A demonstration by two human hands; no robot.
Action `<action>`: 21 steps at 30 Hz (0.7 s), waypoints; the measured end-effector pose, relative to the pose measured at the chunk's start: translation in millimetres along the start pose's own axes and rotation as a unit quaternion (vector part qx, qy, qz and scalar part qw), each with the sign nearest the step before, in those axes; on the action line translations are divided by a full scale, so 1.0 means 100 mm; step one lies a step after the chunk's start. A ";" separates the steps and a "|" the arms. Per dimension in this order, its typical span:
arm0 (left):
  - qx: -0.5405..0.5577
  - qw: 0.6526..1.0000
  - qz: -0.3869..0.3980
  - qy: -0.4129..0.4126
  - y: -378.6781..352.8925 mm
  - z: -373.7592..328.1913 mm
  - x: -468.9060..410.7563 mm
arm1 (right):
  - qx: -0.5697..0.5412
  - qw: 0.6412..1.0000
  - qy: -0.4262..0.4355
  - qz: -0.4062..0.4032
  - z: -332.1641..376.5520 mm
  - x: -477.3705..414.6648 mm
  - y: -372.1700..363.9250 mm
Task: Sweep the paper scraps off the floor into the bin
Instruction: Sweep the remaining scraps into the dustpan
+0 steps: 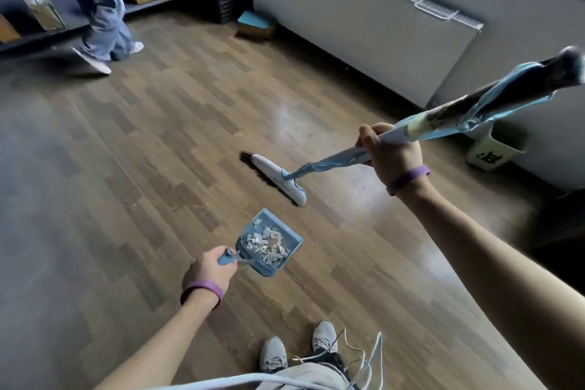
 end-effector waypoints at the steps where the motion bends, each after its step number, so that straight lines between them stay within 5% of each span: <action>1: -0.002 1.000 0.001 -0.008 -0.01 -0.06 -0.02 | 0.014 1.000 0.005 0.002 -0.05 -0.01 0.00; 21: -0.029 0.994 0.030 -0.102 -0.63 -2.21 -0.25 | 0.087 0.995 -0.040 0.018 -1.08 -1.14 0.64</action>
Point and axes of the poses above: each hand's wrist, its own x-axis away from the middle knuckle, its own y-axis out of the back of the hand, z = x × y, the point moved 6 cm from there along -x, towards the middle knuckle, and after that the axes turned 2 degrees about -z, right-handed, at the moved point
